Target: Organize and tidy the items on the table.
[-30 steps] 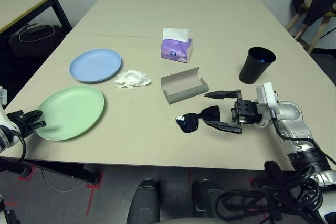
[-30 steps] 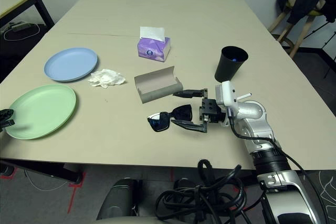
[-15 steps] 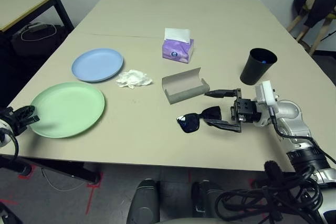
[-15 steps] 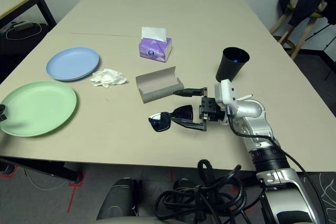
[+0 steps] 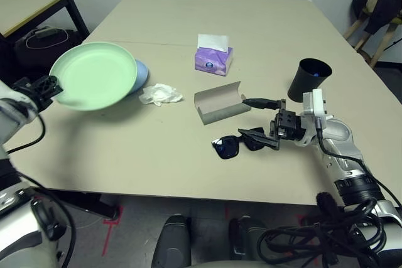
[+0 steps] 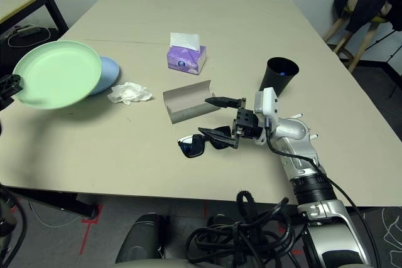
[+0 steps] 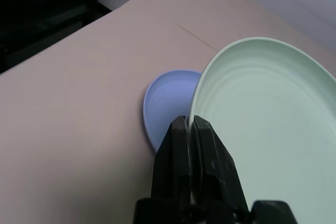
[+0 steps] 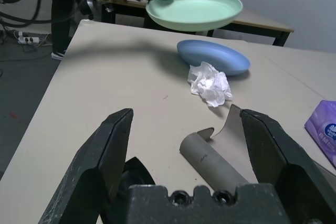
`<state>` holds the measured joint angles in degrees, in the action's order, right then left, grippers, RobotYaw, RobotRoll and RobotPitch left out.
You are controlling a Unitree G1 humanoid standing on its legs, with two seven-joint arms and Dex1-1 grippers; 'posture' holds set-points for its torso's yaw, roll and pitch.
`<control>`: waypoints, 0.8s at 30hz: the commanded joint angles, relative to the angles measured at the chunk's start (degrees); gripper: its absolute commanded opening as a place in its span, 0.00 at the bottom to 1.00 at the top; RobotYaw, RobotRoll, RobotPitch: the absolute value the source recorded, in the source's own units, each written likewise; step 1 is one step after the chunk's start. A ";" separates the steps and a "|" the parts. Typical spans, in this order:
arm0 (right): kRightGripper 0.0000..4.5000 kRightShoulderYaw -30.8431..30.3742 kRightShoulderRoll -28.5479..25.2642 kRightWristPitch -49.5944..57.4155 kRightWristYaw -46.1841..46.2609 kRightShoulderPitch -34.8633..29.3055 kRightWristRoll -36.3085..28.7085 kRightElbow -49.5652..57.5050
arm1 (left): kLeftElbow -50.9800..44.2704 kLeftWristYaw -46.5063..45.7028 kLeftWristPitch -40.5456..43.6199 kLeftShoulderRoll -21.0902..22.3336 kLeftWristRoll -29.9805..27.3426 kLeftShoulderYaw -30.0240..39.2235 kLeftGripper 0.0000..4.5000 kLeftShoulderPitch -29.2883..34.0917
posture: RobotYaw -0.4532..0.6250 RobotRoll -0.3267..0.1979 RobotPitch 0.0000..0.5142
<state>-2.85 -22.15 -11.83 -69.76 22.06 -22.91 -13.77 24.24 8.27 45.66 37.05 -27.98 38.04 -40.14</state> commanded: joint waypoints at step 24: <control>1.00 1.28 0.51 5.80 14.59 -1.97 2.47 5.43 | 37.47 -19.75 -32.89 -6.40 9.15 -6.15 0.01 -16.20 | 0.54 0.62 0.10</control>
<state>-1.49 -21.48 -6.37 -55.30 20.14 -20.63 -9.09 60.41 -10.58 13.71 31.27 -19.11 32.40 -55.32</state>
